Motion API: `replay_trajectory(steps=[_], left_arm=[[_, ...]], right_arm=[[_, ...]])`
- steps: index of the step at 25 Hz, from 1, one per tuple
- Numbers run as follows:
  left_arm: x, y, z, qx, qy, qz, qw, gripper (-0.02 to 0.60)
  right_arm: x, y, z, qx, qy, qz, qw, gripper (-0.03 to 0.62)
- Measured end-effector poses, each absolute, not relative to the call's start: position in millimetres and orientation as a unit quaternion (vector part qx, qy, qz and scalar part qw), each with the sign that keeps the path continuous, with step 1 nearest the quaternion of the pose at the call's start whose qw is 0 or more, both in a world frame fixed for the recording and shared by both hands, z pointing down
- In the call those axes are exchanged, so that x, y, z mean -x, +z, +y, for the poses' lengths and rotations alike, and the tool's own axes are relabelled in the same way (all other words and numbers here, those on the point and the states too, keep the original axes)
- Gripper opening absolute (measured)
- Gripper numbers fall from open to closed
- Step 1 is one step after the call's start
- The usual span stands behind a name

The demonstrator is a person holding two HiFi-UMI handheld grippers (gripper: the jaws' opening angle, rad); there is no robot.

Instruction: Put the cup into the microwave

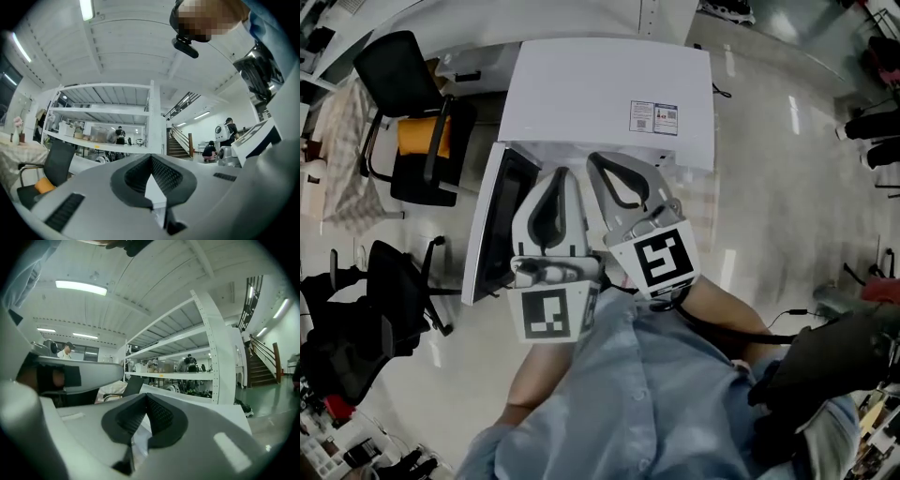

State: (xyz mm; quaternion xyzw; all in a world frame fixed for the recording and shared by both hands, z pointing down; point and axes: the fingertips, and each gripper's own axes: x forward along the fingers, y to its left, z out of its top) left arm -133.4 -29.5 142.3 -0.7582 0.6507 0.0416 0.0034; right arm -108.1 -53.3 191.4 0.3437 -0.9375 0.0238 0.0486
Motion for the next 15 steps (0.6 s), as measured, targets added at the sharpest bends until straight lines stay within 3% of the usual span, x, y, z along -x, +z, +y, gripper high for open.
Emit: replay_trajectory(steps=[15], left_arm=[[126.9,124.2,-12.6,0.710,0.028,0.703,0.030,0.006]], right_arm=[[84.0,152.9,-42.9,-0.315,-0.015,-0.949,0.007,0.000]])
